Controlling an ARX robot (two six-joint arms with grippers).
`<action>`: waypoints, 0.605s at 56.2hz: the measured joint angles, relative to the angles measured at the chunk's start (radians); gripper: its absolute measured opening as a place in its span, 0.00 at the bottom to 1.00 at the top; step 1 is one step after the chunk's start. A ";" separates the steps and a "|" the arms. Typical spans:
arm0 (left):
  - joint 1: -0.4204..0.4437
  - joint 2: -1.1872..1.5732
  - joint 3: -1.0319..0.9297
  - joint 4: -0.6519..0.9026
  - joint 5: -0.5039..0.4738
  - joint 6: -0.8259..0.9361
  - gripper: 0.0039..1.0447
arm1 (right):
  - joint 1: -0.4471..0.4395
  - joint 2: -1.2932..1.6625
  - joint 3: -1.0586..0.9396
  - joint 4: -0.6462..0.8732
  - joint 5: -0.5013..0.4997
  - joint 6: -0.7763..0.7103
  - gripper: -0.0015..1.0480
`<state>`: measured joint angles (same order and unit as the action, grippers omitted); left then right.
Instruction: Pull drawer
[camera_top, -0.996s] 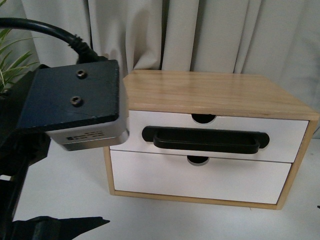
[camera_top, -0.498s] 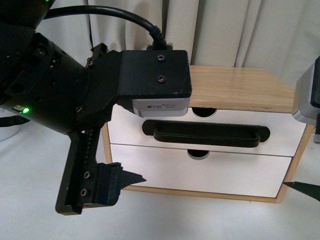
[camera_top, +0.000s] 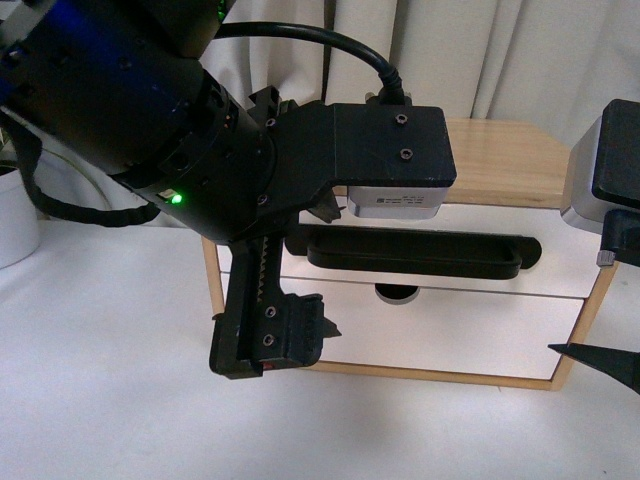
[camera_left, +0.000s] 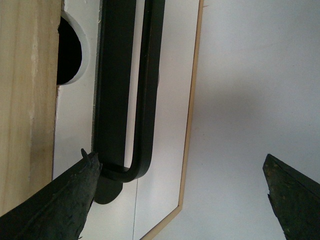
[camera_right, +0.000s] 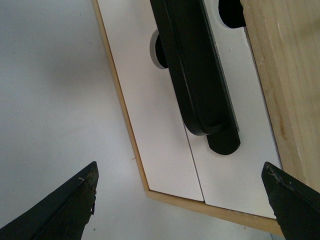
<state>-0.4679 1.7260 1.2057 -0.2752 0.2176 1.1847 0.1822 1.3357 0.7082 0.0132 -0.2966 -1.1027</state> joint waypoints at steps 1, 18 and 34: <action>0.000 0.004 0.005 -0.001 -0.002 -0.001 0.94 | 0.000 0.000 0.000 0.001 0.000 0.000 0.91; 0.022 0.086 0.078 -0.023 -0.058 0.017 0.94 | -0.003 0.008 0.000 0.012 -0.023 0.003 0.91; 0.019 0.093 0.091 -0.055 -0.085 0.058 0.94 | -0.003 0.023 0.014 0.014 -0.035 0.013 0.91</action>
<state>-0.4492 1.8194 1.2968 -0.3298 0.1329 1.2427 0.1795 1.3590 0.7219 0.0273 -0.3317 -1.0901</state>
